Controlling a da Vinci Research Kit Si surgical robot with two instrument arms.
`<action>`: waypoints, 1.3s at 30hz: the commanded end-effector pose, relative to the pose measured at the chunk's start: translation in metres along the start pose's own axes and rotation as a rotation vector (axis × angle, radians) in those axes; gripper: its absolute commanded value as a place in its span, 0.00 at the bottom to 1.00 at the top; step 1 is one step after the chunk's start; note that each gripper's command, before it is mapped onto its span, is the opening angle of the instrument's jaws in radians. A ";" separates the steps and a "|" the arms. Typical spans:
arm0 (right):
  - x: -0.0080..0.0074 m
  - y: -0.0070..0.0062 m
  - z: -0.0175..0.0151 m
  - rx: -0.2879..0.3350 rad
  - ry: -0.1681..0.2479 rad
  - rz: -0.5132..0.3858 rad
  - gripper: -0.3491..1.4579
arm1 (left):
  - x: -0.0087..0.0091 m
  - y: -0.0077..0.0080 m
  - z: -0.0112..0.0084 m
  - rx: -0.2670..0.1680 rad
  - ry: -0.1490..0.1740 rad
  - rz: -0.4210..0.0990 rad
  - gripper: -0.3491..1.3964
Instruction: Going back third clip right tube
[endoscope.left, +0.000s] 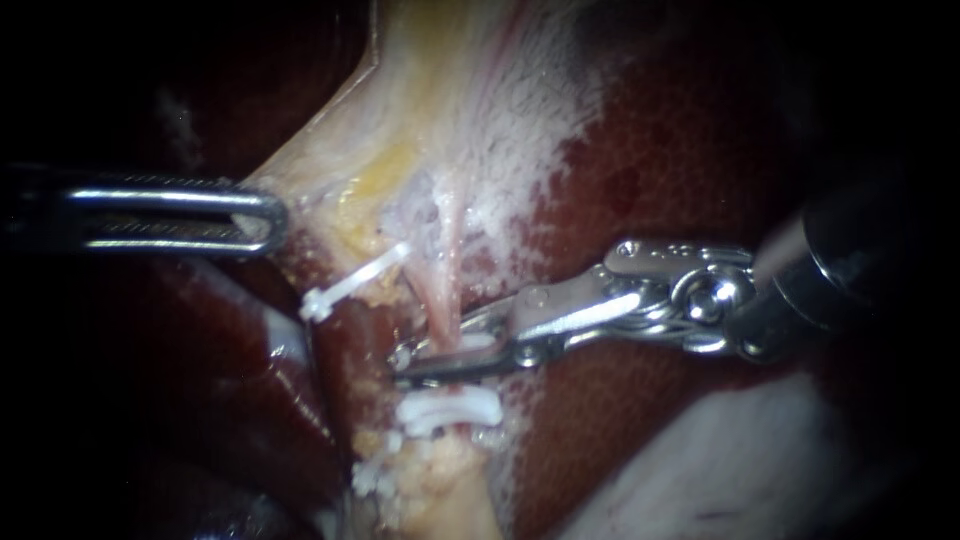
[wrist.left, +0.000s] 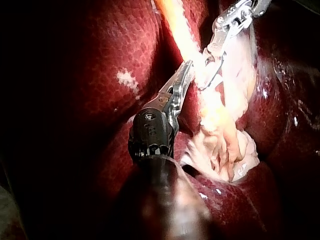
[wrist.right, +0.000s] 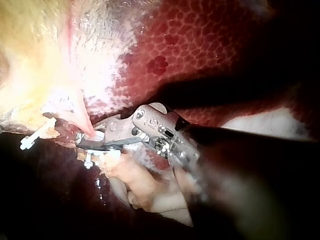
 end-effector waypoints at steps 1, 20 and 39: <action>0.0000 0.0000 0.0000 0.000 0.000 -0.001 0.00 | 0.0000 0.0000 0.0000 0.000 0.000 0.000 0.00; -0.0010 0.0003 0.0007 -0.022 0.004 -0.078 0.35 | 0.0000 0.0000 0.0000 0.001 0.000 0.000 0.00; 0.0001 0.0004 -0.0001 -0.157 0.082 -0.271 0.52 | 0.0000 0.0000 -0.0001 0.001 0.000 0.000 0.00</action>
